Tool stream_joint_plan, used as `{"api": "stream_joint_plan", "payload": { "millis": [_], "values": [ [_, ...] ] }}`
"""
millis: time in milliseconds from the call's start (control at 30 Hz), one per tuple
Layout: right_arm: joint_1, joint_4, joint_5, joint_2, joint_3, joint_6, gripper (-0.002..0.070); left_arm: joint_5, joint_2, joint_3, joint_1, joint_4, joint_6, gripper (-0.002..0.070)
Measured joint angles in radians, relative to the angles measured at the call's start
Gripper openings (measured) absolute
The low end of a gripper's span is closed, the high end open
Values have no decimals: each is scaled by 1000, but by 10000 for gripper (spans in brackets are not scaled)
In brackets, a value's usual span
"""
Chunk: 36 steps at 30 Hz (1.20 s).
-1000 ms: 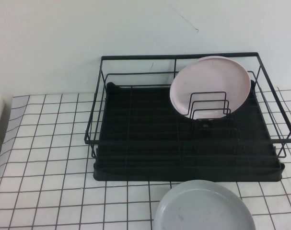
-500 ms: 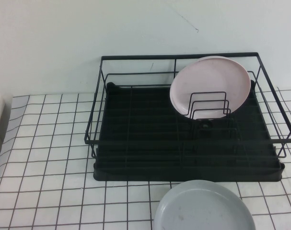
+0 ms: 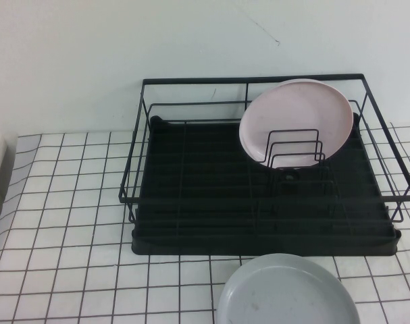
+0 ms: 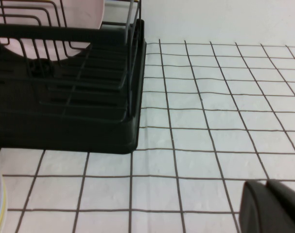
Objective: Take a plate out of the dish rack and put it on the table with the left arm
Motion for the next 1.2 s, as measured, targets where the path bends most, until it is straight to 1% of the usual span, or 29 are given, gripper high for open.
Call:
{"api": "stream_joint_plan", "payload": {
  "millis": [700, 833, 900, 967, 1200],
  "values": [
    [0, 0, 0, 0, 0, 0, -1, 2, 0, -2, 0, 4, 0, -3],
    [0, 0, 0, 0, 0, 0, -1, -5, 0, -2, 0, -22, 0, -3],
    [0, 0, 0, 0, 0, 0, -1, -27, 0, 1, 0, -68, 0, -3],
    [0, 0, 0, 0, 0, 0, -1, -52, 0, 2, 0, -158, 0, -3],
    [0, 0, 0, 0, 0, 0, -1, -196, -2, 4, 0, -699, -2, -3]
  ]
}}
